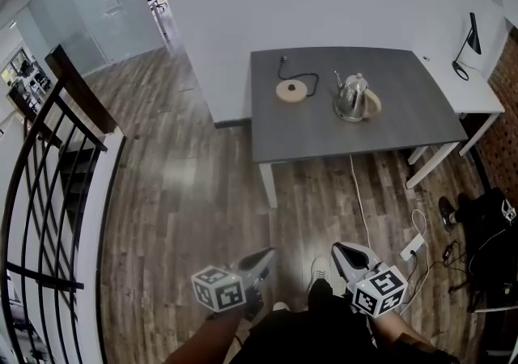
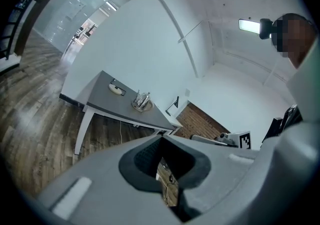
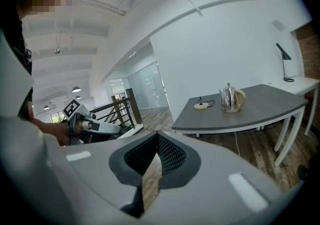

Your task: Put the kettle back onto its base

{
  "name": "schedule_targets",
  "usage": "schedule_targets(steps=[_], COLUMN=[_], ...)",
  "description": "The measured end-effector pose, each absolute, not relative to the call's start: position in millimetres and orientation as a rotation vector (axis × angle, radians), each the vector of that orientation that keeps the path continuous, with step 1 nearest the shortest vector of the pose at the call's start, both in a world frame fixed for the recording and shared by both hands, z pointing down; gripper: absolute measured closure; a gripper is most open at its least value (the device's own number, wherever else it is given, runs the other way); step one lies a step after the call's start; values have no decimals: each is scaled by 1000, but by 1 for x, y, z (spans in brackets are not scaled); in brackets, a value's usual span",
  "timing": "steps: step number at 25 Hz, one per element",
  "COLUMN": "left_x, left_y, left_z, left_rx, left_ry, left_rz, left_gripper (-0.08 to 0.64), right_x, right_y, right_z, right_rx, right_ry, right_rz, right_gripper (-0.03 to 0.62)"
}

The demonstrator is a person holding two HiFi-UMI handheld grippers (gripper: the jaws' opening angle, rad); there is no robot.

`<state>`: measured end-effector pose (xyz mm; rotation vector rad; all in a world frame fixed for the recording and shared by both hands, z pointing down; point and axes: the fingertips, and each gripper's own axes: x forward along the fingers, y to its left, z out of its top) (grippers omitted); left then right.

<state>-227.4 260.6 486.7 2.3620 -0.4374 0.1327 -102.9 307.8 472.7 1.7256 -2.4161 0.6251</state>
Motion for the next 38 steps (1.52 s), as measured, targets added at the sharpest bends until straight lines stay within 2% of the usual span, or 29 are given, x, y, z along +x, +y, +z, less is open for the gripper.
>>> schedule_targets(steps=[22, 38], left_x=[-62, -49], left_y=[154, 135], left_z=[462, 474], left_rx=[2356, 2336], left_ry=[-496, -592], left_rz=[50, 108], left_gripper=[560, 560], right_x=[73, 89], right_y=[201, 178], right_z=[455, 482], right_rx=[1740, 1636], right_ry=[-2508, -2553], right_rz=[557, 646], right_gripper=[565, 565])
